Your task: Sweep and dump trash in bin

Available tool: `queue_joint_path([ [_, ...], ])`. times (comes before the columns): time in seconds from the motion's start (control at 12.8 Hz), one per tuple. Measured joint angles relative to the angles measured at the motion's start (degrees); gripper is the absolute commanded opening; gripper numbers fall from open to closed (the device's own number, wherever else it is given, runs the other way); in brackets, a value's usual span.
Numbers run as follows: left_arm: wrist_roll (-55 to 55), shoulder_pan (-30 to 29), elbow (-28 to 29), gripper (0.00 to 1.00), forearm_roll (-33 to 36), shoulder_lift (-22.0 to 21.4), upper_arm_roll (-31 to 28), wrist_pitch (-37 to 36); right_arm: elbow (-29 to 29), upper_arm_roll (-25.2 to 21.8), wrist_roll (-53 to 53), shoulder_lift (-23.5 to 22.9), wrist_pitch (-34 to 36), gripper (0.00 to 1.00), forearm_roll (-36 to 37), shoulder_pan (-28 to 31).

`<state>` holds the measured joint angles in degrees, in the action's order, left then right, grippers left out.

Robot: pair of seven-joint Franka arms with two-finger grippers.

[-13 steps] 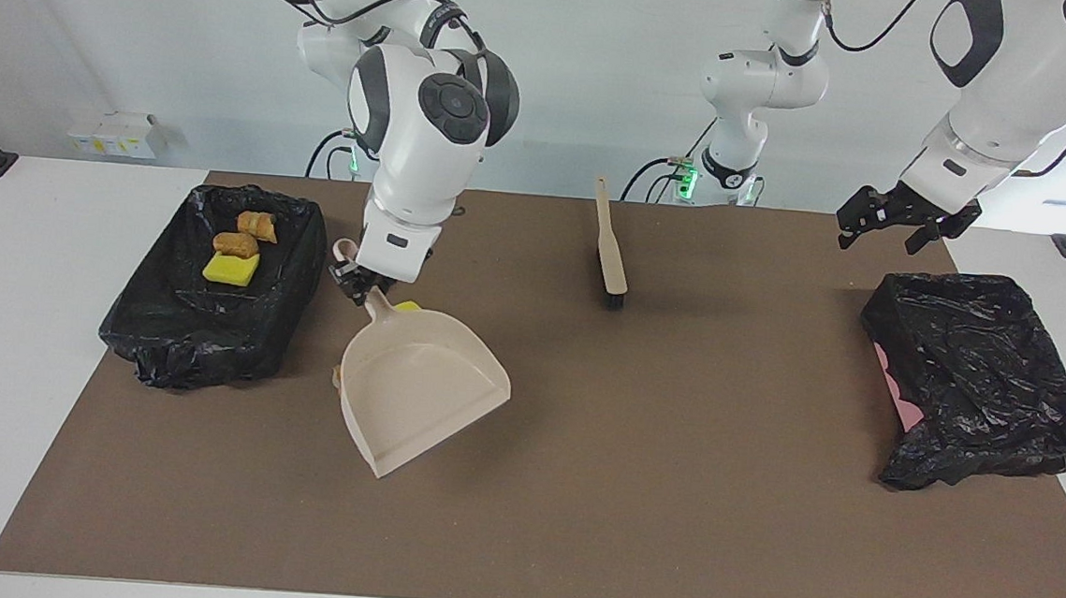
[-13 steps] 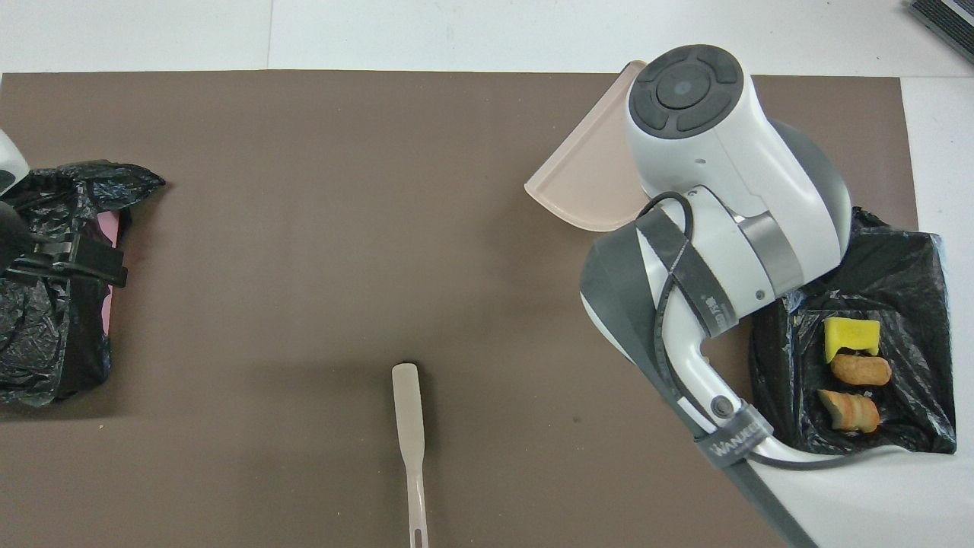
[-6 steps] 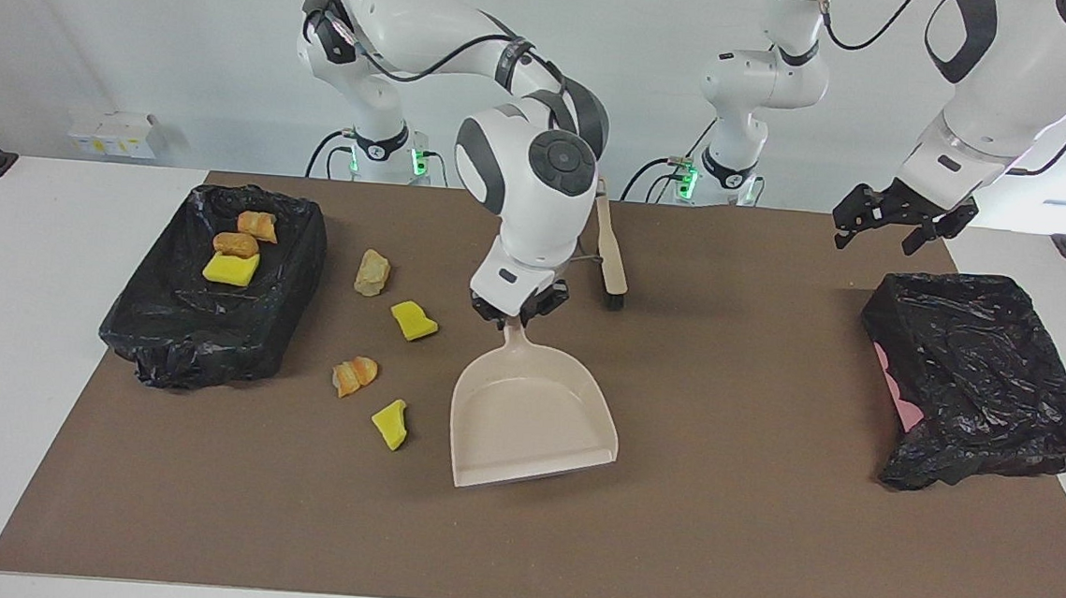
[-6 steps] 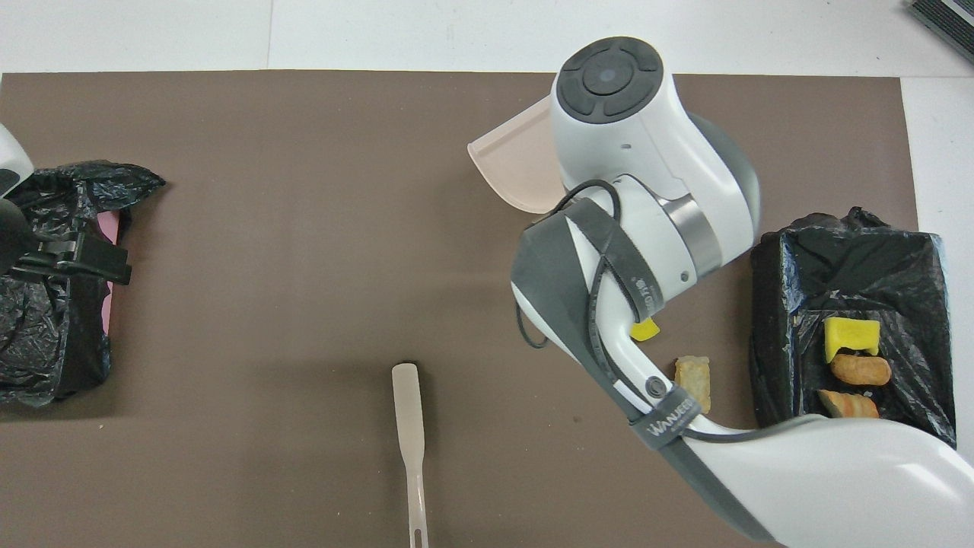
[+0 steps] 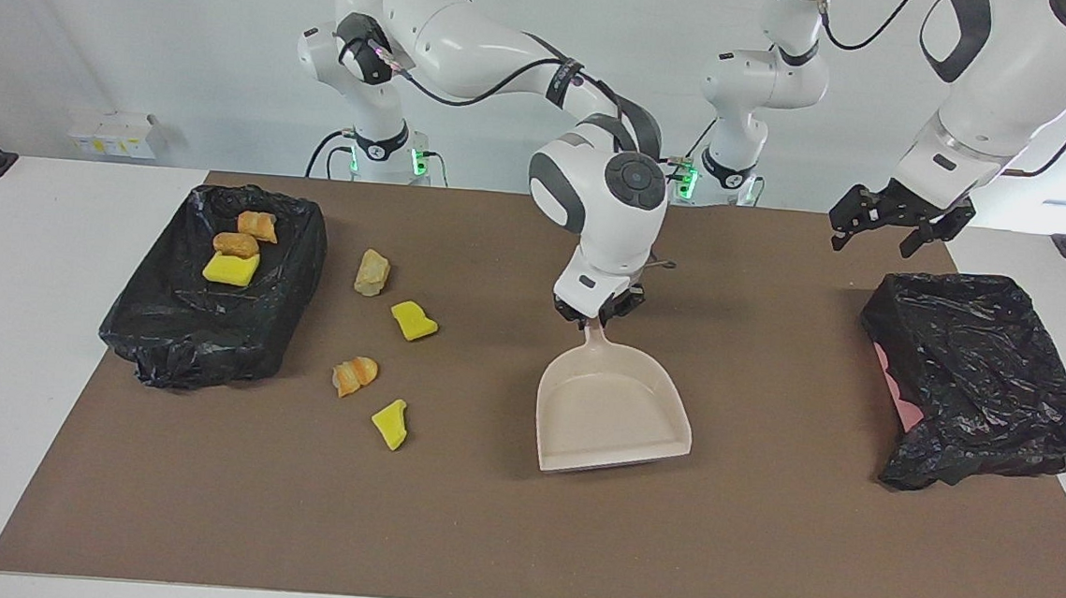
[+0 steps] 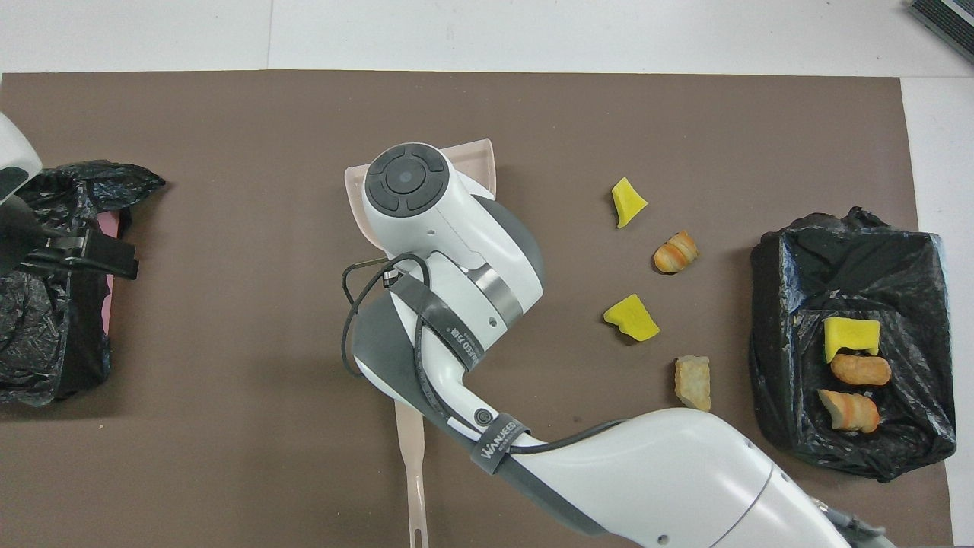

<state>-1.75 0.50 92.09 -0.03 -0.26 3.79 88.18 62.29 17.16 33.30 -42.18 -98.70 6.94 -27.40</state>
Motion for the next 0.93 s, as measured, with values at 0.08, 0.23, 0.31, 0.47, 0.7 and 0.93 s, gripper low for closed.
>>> queue_joint_path([
  [0.08,-0.09,0.15,0.22,1.00,-0.01,0.00,0.05,0.16,-0.07,-0.12,0.00,-0.35,-0.47,0.00,-0.28,0.02],
  [0.23,-0.10,0.88,1.79,1.00,-0.01,0.00,0.15,2.29,-0.13,-0.41,0.00,-0.74,-0.51,0.00,-1.51,0.04],
  [0.31,-0.10,1.15,2.98,1.00,-0.02,0.02,0.22,3.95,-0.12,-0.41,0.07,-0.85,-0.51,0.00,-2.40,0.01],
  [0.47,-0.10,1.90,5.88,1.00,-0.02,0.08,0.23,8.39,-0.05,-0.40,2.35,-1.14,-0.67,0.00,-3.60,-0.09],
  [0.7,-0.10,2.75,8.53,1.00,-0.02,0.52,0.26,13.95,1.18,-0.41,4.66,-2.14,-2.35,0.00,-3.63,-0.87],
  [0.93,0.14,3.67,8.99,1.00,-0.31,2.43,0.25,17.87,2.60,-0.41,4.81,-2.39,-4.85,0.34,-3.63,-1.57],
])
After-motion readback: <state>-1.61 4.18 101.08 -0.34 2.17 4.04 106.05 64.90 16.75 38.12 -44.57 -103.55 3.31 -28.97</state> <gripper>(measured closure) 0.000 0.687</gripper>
